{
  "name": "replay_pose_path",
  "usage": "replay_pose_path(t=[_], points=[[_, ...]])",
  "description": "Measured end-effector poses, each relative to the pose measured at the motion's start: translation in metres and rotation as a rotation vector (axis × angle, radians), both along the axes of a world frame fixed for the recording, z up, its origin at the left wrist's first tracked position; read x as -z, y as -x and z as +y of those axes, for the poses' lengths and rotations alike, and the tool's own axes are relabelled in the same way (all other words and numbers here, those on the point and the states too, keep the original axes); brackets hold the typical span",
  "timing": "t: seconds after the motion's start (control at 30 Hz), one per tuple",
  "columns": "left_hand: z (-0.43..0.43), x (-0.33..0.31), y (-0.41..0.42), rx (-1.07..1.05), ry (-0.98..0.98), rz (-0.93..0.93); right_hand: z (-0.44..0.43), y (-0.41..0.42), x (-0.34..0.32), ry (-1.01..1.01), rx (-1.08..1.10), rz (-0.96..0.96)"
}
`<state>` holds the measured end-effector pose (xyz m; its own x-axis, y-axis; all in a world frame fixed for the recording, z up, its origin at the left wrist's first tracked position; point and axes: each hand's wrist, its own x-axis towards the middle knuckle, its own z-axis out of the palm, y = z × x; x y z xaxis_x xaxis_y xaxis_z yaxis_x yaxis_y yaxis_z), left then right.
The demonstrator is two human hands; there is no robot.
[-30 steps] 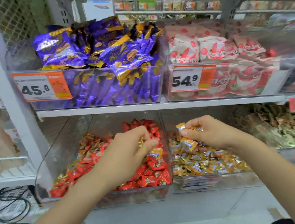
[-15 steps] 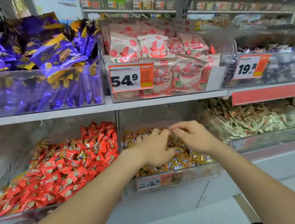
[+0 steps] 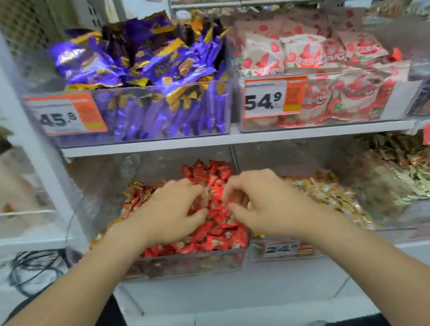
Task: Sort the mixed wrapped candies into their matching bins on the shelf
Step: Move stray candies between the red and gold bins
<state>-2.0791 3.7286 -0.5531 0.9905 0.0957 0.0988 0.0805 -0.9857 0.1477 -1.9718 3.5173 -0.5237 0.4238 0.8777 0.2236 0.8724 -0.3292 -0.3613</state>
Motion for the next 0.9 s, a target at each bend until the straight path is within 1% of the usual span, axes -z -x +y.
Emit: replay_pose_path(t=[0.07, 0.13, 0.2, 0.27, 0.33, 0.4, 0.47, 0.53, 0.63, 0.7, 0.8, 0.9], points=[[0.023, 0.005, 0.019, -0.222, -0.032, 0.129, 0.023, 0.008, 0.009, 0.035, -0.049, -0.105], [0.036, 0.008, 0.035, -0.425, -0.047, 0.263, 0.043, 0.013, 0.017, 0.073, -0.066, -0.136], [0.041, 0.005, 0.047, -0.546, 0.04, 0.398, 0.062, 0.014, 0.028, 0.192, -0.074, -0.189], [0.043, -0.003, 0.056, -0.544, 0.154, 0.57, 0.078, 0.013, 0.038, 0.386, -0.097, -0.171], [0.044, -0.007, 0.062, -0.445, 0.173, 0.734, 0.093, 0.009, 0.045, 0.555, -0.106, -0.065], [0.044, -0.007, 0.062, -0.387, 0.167, 0.8, 0.106, 0.006, 0.046, 0.64, -0.106, -0.056], [0.05, -0.003, 0.058, -0.402, 0.179, 0.786, 0.12, 0.005, 0.044, 0.67, -0.11, -0.133], [0.056, -0.002, 0.055, -0.429, 0.206, 0.77, 0.135, 0.003, 0.048, 0.68, -0.076, -0.164], [0.06, 0.004, 0.052, -0.446, 0.206, 0.734, 0.151, 0.002, 0.062, 0.597, -0.005, -0.234], [0.06, 0.014, 0.048, -0.496, 0.231, 0.687, 0.158, 0.003, 0.068, 0.546, 0.044, -0.253], [0.06, 0.032, 0.041, -0.567, 0.247, 0.601, 0.165, -0.003, 0.069, 0.497, 0.049, -0.125], [0.067, 0.038, 0.036, -0.549, 0.306, 0.448, 0.163, -0.021, 0.062, 0.428, -0.064, -0.012]])
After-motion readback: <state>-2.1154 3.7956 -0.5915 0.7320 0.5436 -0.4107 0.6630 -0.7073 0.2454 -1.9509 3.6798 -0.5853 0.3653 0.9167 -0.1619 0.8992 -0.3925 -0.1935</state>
